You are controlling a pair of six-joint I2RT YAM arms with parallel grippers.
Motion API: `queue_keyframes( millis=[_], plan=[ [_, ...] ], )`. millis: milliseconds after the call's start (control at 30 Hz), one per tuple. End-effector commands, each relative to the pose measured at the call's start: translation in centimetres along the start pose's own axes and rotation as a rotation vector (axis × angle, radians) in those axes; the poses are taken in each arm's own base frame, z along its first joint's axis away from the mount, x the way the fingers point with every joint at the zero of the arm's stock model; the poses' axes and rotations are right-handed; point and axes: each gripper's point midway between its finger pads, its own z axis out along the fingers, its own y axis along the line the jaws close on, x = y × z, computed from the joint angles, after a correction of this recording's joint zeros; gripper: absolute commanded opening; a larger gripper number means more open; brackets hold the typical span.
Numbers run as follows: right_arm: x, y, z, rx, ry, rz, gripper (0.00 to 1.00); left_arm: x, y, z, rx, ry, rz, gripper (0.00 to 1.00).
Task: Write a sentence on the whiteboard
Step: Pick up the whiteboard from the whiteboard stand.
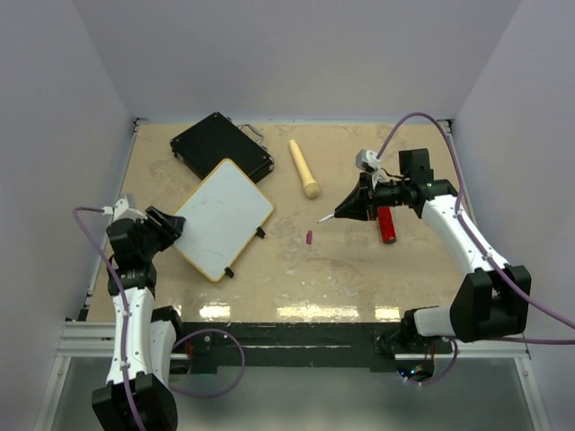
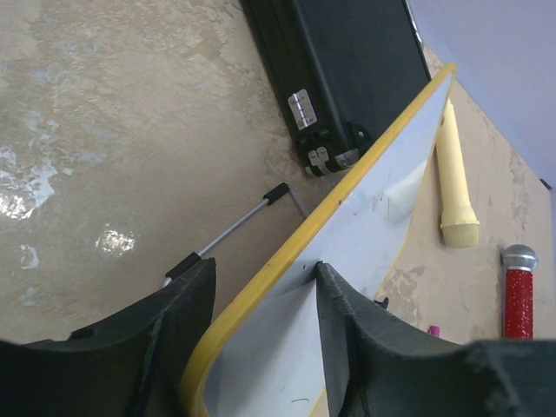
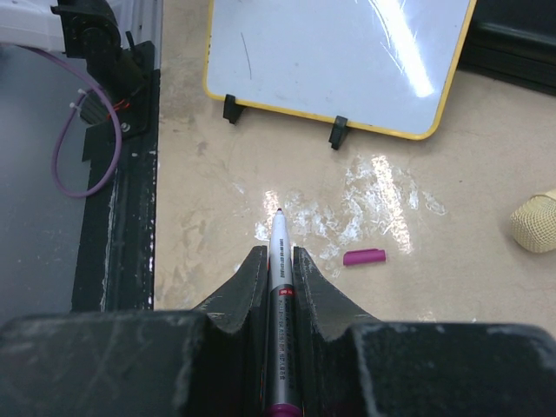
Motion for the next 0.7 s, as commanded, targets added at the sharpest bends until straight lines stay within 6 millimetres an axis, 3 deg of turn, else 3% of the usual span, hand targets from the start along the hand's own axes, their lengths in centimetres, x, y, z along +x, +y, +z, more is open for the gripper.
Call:
queue_keyframes(
  millis=[0,400,667],
  plan=[
    [0.2,0.2,0.2,-0.018,-0.001,-0.002,0.00,-1.0,-1.2,-0.1,0.060,-0.032,0.022,0.49],
    [0.7,-0.1,0.4,-0.013,0.011,0.010,0.00,-4.7,-4.5,-0.9,0.167,-0.113,0.181,0.00],
    [0.8,-0.5,0.5,-0.007,0.018,0.012,0.00,-7.7,-9.3,-2.1,0.355,-0.178,0.322,0.00]
  ],
)
